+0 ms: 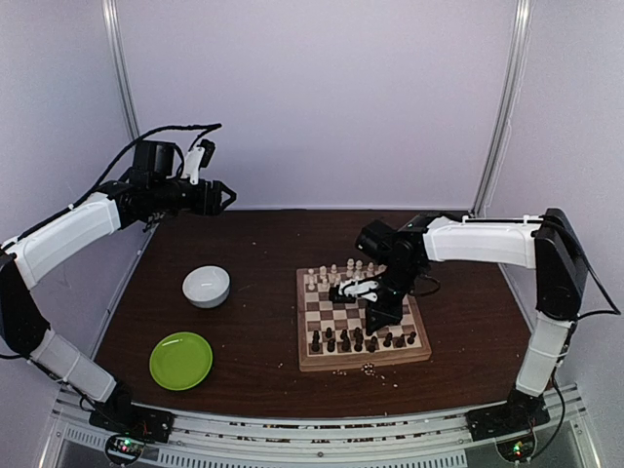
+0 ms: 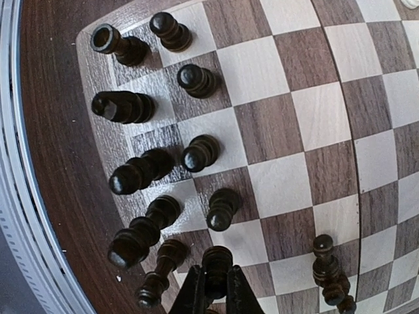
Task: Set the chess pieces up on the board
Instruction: Place the pawn at d7.
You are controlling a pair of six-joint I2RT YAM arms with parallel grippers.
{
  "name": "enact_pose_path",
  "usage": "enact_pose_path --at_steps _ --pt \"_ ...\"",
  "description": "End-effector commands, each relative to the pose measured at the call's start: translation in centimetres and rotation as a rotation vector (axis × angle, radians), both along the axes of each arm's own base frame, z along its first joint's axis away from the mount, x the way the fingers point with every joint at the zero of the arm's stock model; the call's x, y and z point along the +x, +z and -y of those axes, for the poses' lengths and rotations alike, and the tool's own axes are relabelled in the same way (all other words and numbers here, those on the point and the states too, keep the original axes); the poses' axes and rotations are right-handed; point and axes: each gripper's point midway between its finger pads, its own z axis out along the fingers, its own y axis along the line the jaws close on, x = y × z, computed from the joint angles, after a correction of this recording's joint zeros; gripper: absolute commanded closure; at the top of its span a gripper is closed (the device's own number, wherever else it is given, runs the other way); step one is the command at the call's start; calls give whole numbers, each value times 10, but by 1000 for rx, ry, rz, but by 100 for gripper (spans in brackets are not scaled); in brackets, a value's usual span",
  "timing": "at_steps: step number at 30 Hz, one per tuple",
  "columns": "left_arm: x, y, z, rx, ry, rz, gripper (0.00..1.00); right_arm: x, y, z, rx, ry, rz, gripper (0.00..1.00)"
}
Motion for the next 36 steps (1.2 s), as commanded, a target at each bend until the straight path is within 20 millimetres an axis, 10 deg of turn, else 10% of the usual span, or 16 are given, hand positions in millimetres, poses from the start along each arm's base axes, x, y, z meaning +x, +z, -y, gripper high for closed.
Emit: enact_pose_path --at_steps 1,21,36 --pt "4 3 -2 -10 6 18 35 10 -8 -3 -24 4 36 90" --pt "5 1 -2 -5 5 16 35 8 -22 1 -59 4 15 81" --pt "5 1 -2 -4 7 14 35 37 38 12 30 -90 69 66"
